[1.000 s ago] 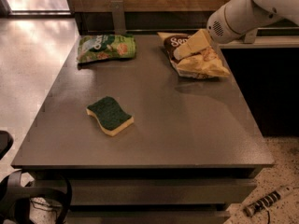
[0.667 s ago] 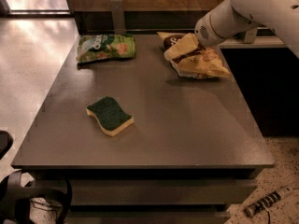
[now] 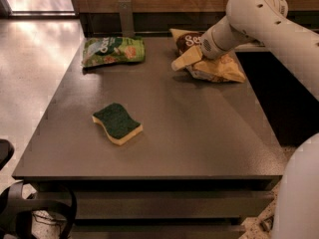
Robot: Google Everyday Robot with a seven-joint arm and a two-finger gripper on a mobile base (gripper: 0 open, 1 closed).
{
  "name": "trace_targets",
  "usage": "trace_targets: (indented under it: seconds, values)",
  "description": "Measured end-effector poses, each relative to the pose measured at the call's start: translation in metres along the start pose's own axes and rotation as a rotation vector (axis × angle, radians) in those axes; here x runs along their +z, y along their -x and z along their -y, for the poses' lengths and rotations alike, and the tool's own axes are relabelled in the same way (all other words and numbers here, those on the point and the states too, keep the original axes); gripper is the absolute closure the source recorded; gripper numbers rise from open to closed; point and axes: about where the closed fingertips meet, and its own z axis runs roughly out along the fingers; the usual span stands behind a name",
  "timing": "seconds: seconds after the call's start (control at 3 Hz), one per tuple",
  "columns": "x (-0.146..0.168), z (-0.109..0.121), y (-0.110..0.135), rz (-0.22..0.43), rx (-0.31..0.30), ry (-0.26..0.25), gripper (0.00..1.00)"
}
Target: Pick brown chip bag
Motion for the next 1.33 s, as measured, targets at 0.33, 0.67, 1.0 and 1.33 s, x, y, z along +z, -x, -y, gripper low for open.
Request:
trace_targets:
  seconds: [0.33,0.67,1.0,1.33]
  values:
    - [-0.001,0.001,0.001,-0.003,0.001,-0.002,0.15]
    - [-0.002,0.001,0.002,-0.003,0.001,-0.001,0.46]
    - [-0.007,0.0,0.006,-0.003,0.001,-0.001,0.77]
    - [-0.011,0.0,0.01,-0.003,0.001,-0.001,1.0]
